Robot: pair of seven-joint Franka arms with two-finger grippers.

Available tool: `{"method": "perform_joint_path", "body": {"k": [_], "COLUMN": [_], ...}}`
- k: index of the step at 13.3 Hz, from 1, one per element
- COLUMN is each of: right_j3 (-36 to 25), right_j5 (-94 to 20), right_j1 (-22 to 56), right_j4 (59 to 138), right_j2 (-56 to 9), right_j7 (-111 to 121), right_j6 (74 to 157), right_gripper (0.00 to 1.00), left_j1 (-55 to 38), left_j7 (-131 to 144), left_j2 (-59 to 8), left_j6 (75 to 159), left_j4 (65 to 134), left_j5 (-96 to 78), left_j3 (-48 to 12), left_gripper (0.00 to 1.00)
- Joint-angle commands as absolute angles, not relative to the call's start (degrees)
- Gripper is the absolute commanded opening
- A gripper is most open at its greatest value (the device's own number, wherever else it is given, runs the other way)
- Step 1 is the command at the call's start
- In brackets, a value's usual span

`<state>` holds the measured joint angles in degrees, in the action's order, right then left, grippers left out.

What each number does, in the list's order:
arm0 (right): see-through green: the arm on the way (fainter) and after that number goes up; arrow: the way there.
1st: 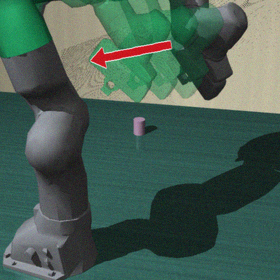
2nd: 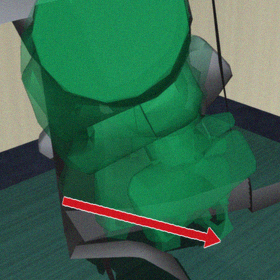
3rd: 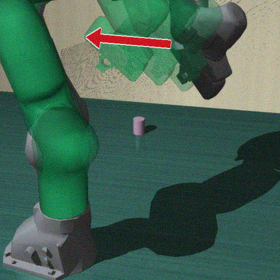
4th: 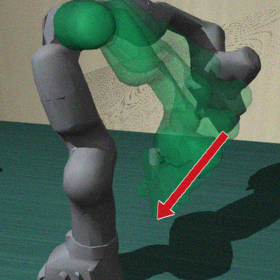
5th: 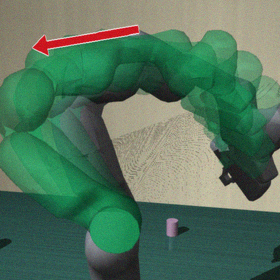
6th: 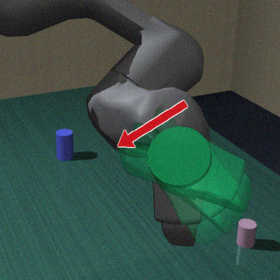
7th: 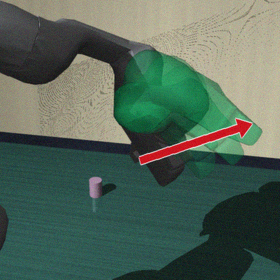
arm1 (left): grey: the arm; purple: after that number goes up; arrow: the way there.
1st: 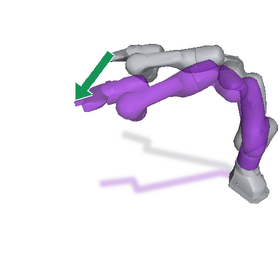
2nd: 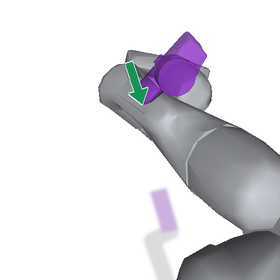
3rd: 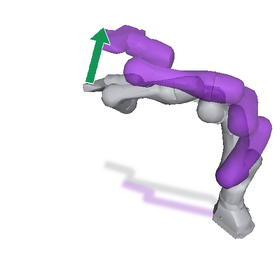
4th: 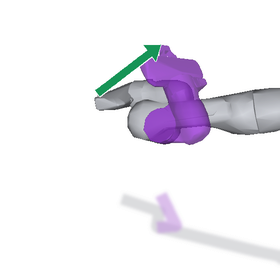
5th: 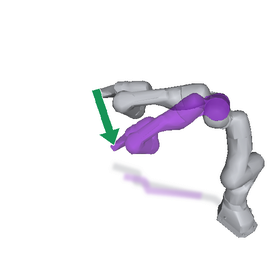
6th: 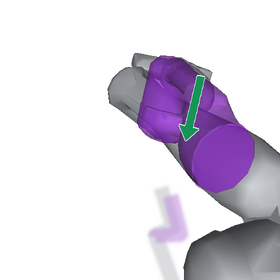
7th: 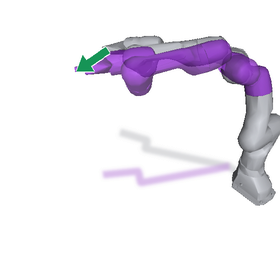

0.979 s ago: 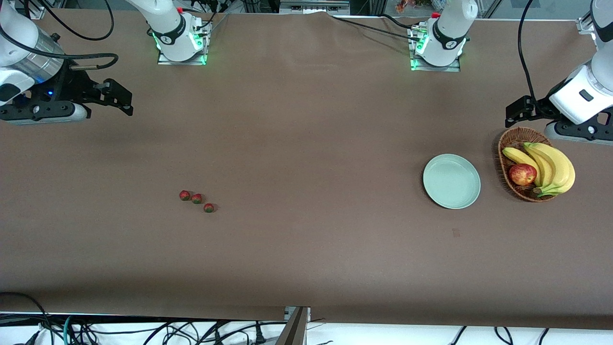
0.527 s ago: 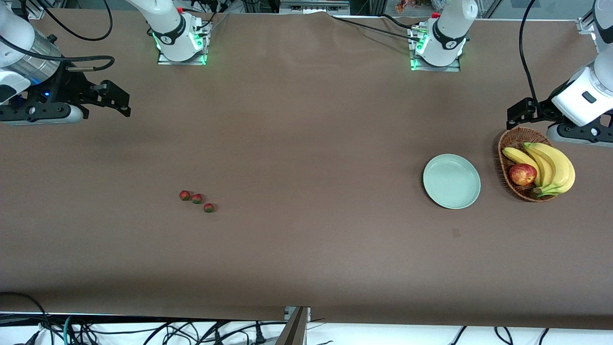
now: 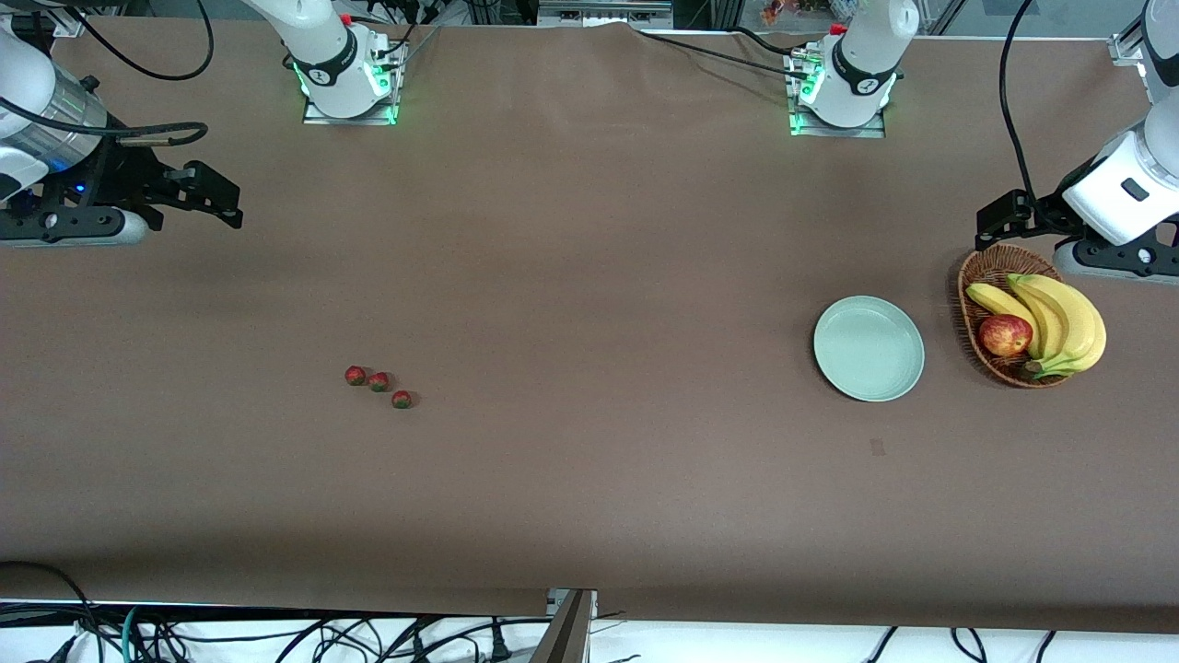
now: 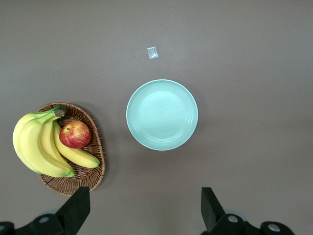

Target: Collect all strawberries into plate

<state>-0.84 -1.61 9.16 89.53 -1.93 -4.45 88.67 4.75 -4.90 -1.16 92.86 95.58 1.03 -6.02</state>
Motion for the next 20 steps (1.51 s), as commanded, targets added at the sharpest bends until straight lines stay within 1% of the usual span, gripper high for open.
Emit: {"method": "perform_joint_path", "body": {"k": [1,5,7,8,10,11,16,18,20], "right_j3": [-0.53,-0.44,-0.44,-0.44,-0.44,-0.44,-0.53,-0.53,-0.53], "right_j5": [-0.88,-1.32,-1.49,-1.49,-1.49,-1.49,-1.49,-1.49,-1.49], "right_j1": [8.96,9.23,9.14,9.14,9.05,9.05,8.70,8.26,7.82], "right_j4": [88.60,89.29,92.71,95.33,102.45,104.13,105.11,107.39,107.40], "right_j2": [-2.81,-3.60,-5.26,-6.84,-9.65,-11.93,-25.73,-27.86,-29.26], "right_j7": [0.35,1.14,1.49,1.58,1.93,1.93,5.18,6.15,6.59], "right_j6": [86.49,85.79,87.88,91.37,102.95,107.53,122.22,127.94,129.37], "right_gripper": [1.00,1.00,1.00,1.00,1.00,1.00,0.99,0.95,0.95], "left_j1": [5.19,5.19,5.19,5.19,5.27,5.27,5.36,5.36,5.36], "left_j7": [-4.92,-4.92,-4.92,-4.92,-4.92,-4.92,-4.92,-4.92,-5.01], "left_j2": [-1.93,-1.93,-1.93,-1.93,-1.85,-1.93,-1.93,-1.93,-1.93], "left_j6": [91.49,91.41,91.41,91.41,91.32,91.32,90.97,90.97,90.97], "left_j4": [93.69,93.78,93.78,93.78,93.78,93.78,93.78,93.78,93.78], "left_j5": [1.32,1.41,1.32,1.32,1.32,1.32,1.32,1.32,1.32], "left_j3": [-6.33,-6.33,-6.33,-6.33,-6.33,-6.33,-6.33,-6.33,-6.33], "left_gripper": [1.00,1.00,1.00,1.00,1.00,1.00,1.00,1.00,1.00]}}
